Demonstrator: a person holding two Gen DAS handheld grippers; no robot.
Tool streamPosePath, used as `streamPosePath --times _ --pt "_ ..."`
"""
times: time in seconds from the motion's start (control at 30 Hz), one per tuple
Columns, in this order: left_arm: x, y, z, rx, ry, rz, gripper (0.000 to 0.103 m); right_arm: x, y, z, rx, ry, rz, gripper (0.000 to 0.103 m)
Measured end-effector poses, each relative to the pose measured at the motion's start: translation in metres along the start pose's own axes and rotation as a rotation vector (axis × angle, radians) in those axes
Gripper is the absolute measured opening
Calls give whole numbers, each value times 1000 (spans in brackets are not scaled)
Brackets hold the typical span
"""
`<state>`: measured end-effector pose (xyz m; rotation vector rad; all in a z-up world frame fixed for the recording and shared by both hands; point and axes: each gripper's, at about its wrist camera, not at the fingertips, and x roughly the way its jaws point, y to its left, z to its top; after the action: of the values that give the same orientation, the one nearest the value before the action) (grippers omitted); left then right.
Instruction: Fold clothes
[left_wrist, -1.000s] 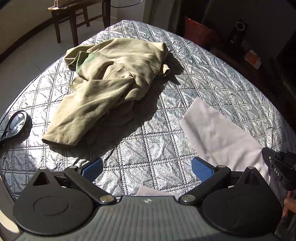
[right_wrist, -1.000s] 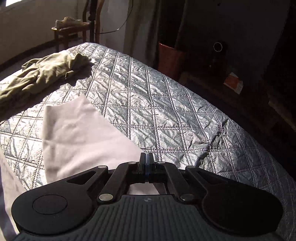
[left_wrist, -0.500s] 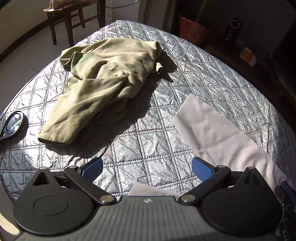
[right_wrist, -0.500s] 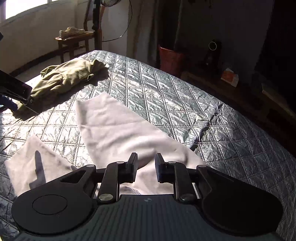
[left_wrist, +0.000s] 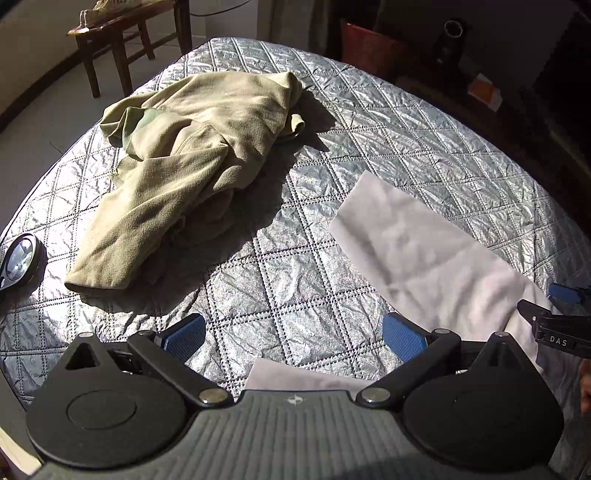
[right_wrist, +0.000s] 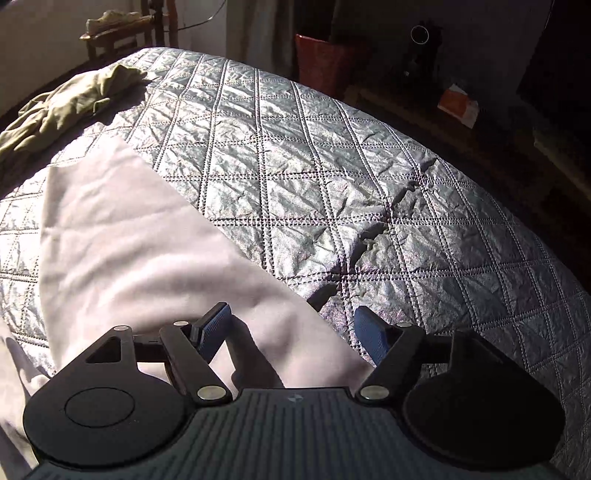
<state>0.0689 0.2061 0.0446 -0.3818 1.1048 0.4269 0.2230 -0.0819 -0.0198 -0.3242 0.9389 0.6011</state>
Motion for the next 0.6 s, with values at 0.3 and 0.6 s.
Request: streamPosePath --times 0.3,0.6 --pt "4 -7 -3 8 7 7 102 -54 14 3 -33 -164 -26 1" --pt "4 -11 -4 13 11 9 102 -135 81 -28 -309 -299 -167 1"
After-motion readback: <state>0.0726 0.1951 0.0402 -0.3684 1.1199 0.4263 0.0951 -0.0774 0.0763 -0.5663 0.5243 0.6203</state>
